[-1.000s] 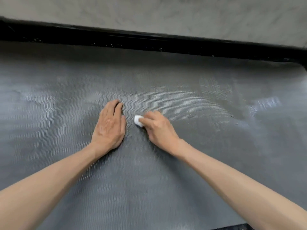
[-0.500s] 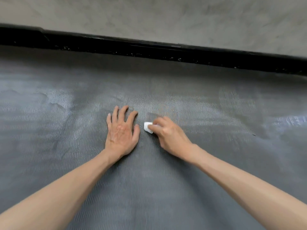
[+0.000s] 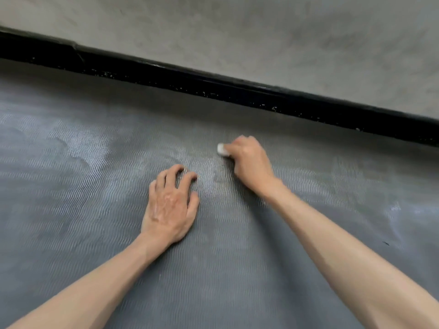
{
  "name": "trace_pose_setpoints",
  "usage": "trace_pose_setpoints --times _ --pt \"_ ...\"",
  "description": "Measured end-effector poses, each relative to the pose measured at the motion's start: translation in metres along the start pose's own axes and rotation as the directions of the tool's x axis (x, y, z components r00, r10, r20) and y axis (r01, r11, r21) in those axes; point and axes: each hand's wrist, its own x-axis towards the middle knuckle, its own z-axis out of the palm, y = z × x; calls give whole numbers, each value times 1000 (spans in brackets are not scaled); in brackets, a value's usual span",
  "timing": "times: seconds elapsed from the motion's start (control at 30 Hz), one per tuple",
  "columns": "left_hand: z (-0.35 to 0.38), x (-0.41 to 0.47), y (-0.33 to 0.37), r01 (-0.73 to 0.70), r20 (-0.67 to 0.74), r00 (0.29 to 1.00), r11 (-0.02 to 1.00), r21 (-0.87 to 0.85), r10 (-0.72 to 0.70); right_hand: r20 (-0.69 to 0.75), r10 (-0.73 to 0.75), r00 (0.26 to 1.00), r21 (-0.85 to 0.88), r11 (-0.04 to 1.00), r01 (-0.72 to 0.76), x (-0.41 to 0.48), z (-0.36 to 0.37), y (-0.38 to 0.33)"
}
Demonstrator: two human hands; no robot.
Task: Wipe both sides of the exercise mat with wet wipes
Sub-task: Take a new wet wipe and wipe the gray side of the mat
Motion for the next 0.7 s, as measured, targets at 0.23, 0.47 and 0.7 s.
trace_pose_setpoints --times 0.23,0.47,0.7 --pt "-4 2 0 52 67 996 999 12 -53 -22 -94 995 -9 996 94 -21 1 -4" --pt "0 0 -2 67 63 996 997 -34 -65 27 68 997 -41 997 -67 84 4 27" --pt "1 2 0 76 76 994 996 -34 -74 75 -70 995 -20 997 72 43 -1 18"
